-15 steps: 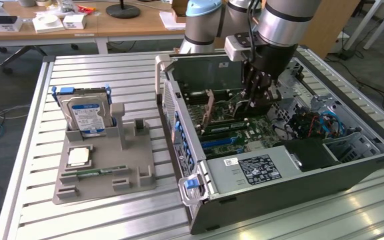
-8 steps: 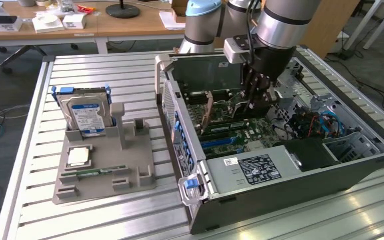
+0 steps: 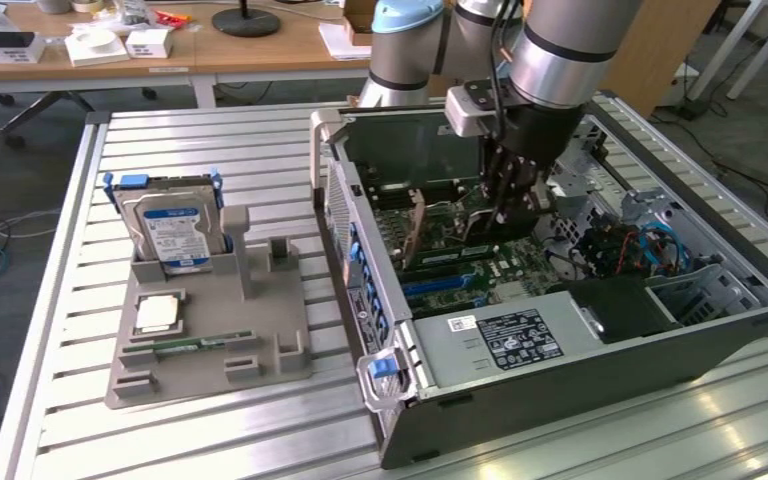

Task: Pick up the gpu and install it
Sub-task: 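Insert the gpu into the slot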

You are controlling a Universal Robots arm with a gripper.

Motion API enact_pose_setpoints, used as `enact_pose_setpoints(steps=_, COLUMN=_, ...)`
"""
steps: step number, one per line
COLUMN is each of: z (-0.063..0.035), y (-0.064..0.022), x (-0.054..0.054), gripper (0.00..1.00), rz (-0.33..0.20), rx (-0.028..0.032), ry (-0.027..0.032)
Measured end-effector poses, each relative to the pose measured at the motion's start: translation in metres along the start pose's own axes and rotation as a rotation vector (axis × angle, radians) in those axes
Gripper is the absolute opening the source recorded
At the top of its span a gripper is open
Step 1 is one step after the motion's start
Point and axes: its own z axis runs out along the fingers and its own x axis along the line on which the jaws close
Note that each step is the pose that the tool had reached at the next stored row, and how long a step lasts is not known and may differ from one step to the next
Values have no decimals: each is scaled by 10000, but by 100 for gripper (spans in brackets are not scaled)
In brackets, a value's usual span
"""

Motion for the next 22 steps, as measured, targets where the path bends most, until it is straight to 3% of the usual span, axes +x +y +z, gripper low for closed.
enact_pose_setpoints(steps=22, z=114, y=18, x=7, gripper=26, rz=3, rx=1, ry=0)
